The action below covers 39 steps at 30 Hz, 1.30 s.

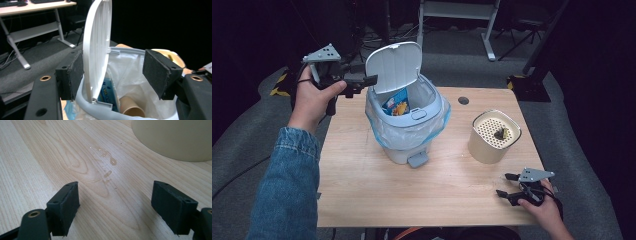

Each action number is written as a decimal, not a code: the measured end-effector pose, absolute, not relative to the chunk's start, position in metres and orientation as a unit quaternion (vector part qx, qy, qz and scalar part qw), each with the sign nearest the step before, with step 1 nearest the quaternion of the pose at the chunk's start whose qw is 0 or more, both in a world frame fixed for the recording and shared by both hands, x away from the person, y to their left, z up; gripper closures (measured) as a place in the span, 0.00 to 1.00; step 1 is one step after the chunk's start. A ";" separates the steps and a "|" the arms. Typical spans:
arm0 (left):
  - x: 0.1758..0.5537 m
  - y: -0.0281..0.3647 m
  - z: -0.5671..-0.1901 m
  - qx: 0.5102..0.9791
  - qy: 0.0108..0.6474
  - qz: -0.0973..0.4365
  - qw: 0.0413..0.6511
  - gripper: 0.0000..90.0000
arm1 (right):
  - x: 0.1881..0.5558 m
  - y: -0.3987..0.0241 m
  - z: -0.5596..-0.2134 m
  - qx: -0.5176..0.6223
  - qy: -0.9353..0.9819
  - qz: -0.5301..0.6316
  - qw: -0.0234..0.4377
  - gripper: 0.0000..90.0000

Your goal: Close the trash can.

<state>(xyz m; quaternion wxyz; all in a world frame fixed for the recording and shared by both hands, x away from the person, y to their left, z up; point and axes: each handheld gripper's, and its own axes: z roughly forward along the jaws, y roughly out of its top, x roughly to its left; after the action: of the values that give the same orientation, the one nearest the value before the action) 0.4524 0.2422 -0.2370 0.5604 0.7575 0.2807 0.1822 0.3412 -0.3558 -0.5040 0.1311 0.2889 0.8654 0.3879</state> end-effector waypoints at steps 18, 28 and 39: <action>0.445 0.244 -0.232 0.756 0.316 0.183 0.543 0.38 | 0.341 -0.356 -0.504 0.290 0.865 0.388 0.131 0.25; 0.459 0.233 -0.236 0.751 0.312 0.193 0.548 0.34 | 0.341 -0.356 -0.504 0.290 0.865 0.388 0.130 0.25; 0.442 0.204 -0.236 0.786 0.252 0.141 0.547 0.40 | 0.341 -0.356 -0.504 0.289 0.866 0.387 0.130 0.25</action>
<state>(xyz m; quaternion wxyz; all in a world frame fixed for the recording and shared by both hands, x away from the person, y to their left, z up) 0.4420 0.2043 -0.2357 0.5469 0.7858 0.2519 0.1413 0.3407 -0.3557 -0.5039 0.1303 0.2892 0.8656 0.3874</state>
